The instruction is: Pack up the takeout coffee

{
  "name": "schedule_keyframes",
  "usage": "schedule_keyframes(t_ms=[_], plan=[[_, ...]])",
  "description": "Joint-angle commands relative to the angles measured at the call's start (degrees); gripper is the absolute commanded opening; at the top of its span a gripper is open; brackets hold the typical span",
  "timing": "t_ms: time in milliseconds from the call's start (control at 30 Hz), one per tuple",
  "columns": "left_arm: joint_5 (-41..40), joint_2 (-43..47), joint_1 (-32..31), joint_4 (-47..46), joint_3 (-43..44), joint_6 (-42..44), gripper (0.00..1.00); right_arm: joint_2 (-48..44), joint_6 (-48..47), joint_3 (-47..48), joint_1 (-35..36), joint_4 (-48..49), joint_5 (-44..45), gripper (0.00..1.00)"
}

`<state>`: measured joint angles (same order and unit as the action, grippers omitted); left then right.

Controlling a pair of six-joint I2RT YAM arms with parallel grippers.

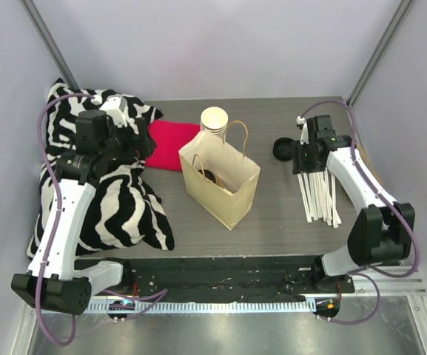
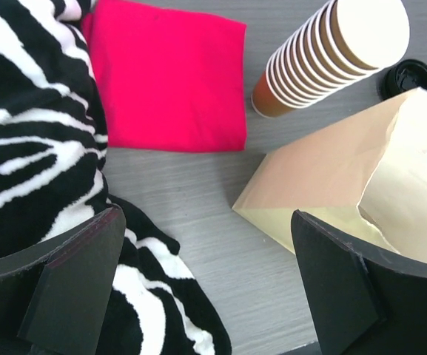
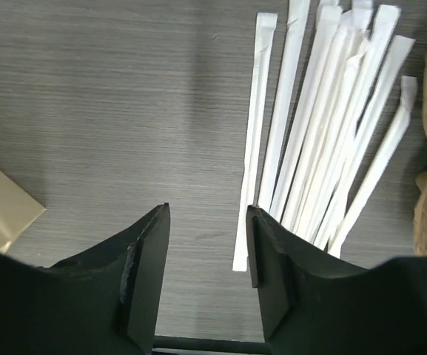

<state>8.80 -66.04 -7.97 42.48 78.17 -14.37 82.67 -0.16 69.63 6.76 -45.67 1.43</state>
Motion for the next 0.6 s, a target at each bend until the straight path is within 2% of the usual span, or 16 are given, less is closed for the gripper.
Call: schedule_keyframes(t_ms=[0,67,233,567], plan=[[3.5,0.2,0.9,0.6,-1.1,-0.1,1.00,6.7,-4.6,3.9,-1.2,2.5,-4.3,0.50],[3.4,0.2,1.0,0.7,-1.9,-0.5,1.00,9.9,-6.3,5.3,-2.1,2.7,-5.2,0.45],[4.4,-0.1,1.0,0.2,-2.9,-1.4,1.00,18.4,-9.1,10.2,-5.0,2.1,-6.4,0.43],[4.6,-4.2,1.0,-0.1,-1.2,-1.1,1.00,27.1,-11.3,14.7,-6.1,1.6,-7.1,0.36]])
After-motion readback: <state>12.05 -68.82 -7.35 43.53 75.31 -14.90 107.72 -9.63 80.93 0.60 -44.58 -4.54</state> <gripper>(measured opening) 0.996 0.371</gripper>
